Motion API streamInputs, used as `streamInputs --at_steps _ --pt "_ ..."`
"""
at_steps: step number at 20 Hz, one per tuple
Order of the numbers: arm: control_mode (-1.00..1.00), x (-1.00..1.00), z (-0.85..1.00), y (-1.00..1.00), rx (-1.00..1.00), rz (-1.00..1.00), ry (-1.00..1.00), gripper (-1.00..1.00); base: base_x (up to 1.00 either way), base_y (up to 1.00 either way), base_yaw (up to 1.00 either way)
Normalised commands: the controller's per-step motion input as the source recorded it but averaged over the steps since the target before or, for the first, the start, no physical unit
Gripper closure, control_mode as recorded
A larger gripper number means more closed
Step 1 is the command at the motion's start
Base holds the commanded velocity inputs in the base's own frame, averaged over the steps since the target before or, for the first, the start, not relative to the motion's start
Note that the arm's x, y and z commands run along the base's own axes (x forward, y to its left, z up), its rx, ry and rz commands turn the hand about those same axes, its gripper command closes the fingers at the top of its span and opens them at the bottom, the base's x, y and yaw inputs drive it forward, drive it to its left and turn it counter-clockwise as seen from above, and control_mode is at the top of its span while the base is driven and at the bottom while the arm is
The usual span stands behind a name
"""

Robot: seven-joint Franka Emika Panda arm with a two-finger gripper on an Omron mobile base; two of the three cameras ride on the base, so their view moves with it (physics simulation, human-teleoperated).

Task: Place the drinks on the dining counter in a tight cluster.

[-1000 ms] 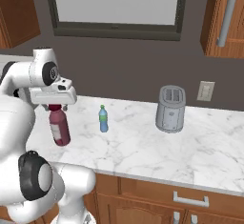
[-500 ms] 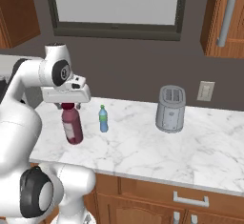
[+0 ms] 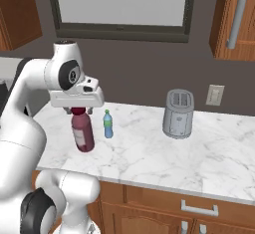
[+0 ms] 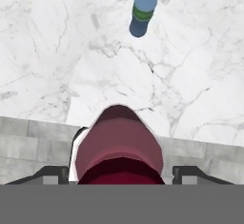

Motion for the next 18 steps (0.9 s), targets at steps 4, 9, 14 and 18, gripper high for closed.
streamInputs --at_steps 4,9,14,18 --pt "-1.00 -0.33 0.21 -0.35 0.01 0.00 -0.05 1.00 0.00 0.00 0.00" --pt "-1.00 -0.24 0.06 -0.20 0.02 0.00 -0.04 1.00 0.00 0.00 0.00" --pt "-1.00 -0.02 0.00 -0.01 0.00 0.00 0.00 1.00 0.00 0.00 0.00" --pt "-1.00 0.00 0.00 0.00 0.00 -0.04 0.00 1.00 0.00 0.00 0.00"
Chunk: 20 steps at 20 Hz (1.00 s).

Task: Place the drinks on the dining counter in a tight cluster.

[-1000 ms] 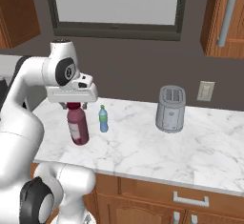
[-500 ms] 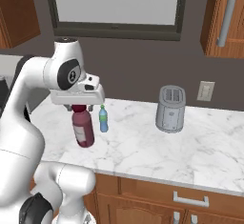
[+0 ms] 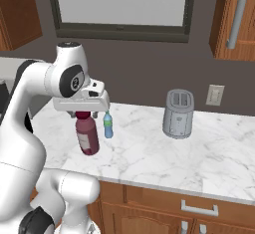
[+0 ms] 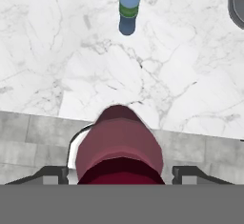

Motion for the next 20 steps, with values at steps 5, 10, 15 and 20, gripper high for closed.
streamInputs --at_steps 5,10,15,20 --pt "-1.00 0.00 0.00 0.02 0.00 -0.12 0.00 1.00 0.00 0.00 0.00" --pt "1.00 0.00 0.00 0.00 0.00 -0.03 0.00 1.00 0.00 0.00 0.00" --pt "1.00 0.00 0.00 0.00 0.00 0.00 0.00 1.00 -0.11 0.00 -0.01" --pt "1.00 0.00 0.00 0.00 0.00 0.00 0.00 1.00 -0.87 -0.06 -0.31"
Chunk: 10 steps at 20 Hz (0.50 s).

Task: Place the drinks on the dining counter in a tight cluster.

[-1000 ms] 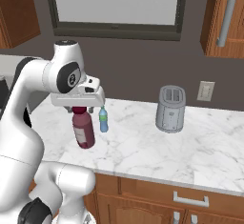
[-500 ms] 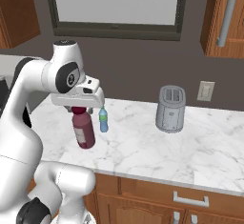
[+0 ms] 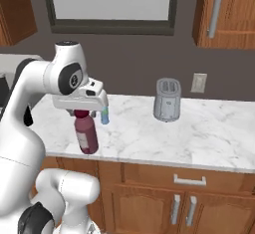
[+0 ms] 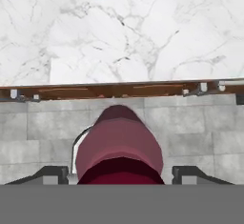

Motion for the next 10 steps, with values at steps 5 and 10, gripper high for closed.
streamInputs --at_steps 5,10 --pt "1.00 0.00 0.00 0.00 0.00 0.00 0.00 1.00 -0.69 -0.06 -0.39" --pt "1.00 0.00 0.00 0.00 0.00 0.00 0.00 1.00 -0.30 -0.21 -0.57"
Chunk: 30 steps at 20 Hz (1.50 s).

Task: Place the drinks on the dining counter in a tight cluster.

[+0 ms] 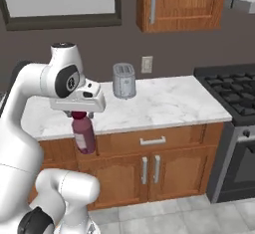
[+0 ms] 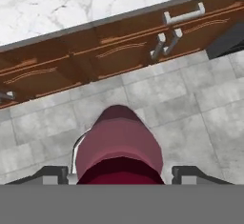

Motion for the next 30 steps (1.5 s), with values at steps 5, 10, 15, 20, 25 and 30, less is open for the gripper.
streamInputs --at_steps 5,10,15,20,25,30 --pt "1.00 0.00 0.00 0.00 0.00 0.00 0.00 1.00 0.00 0.00 -0.77" --pt "1.00 0.00 0.00 0.00 0.00 0.00 0.00 1.00 0.00 -0.05 -0.83" --pt "1.00 0.00 0.00 0.00 0.00 0.00 0.00 1.00 0.03 -0.09 -0.85" --pt "1.00 0.00 0.00 0.00 0.00 0.00 0.00 1.00 0.00 -0.14 -0.78" --pt "1.00 0.00 0.00 0.00 0.00 0.00 0.00 1.00 0.02 -0.04 -0.65" --pt "1.00 0.00 0.00 0.00 0.00 0.00 0.00 1.00 0.03 -0.18 -0.45"
